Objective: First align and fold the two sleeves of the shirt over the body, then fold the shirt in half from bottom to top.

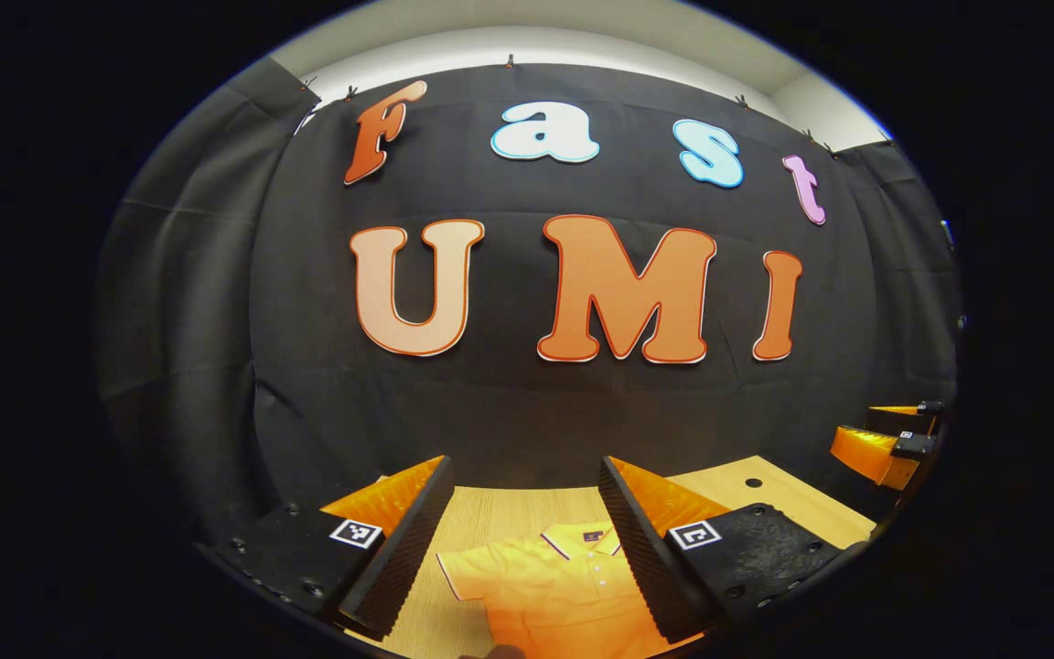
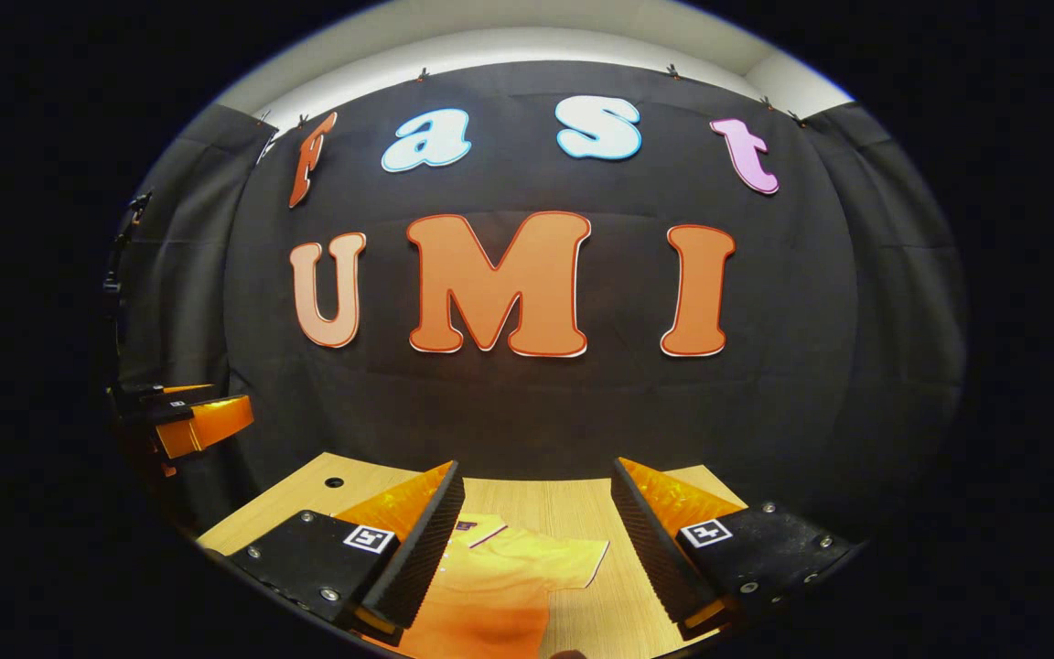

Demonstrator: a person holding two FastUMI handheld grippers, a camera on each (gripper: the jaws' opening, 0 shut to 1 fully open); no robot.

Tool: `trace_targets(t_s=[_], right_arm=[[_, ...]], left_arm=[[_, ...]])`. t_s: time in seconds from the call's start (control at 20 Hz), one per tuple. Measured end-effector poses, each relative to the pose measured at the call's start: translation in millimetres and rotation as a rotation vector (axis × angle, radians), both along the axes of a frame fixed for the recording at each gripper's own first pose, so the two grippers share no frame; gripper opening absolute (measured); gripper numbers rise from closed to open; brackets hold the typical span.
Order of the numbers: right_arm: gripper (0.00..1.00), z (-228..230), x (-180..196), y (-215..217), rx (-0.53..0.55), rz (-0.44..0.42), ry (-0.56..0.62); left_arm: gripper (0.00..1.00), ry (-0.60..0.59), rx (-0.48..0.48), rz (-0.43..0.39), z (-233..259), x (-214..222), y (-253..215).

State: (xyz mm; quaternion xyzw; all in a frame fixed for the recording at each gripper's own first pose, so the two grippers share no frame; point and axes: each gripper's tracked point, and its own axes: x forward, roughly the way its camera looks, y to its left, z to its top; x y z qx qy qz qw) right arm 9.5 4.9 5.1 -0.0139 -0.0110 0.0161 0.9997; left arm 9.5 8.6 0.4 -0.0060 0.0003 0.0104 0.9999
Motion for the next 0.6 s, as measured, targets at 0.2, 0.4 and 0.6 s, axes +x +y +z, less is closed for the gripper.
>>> trace_targets(t_s=[0.2, 0.4, 0.6], right_arm=[[0.98, -9.4, 3.0, -8.4, 0.0, -0.019, 0.036], [0.98, -25.6, 14.8, -19.1, 0.021, -0.037, 0.113], [0.98, -55.3, 39.5, -27.4, 0.03, -0.045, 0.249]], left_arm=[[0.98, 0.013, -0.012, -0.001, -4.6, 0.8, -0.3], [0.98, 0.019, -0.015, 0.004, -6.9, 1.7, 3.1], [0.98, 0.02, 0.003, 0.022, -9.5, 5.4, 11.4]])
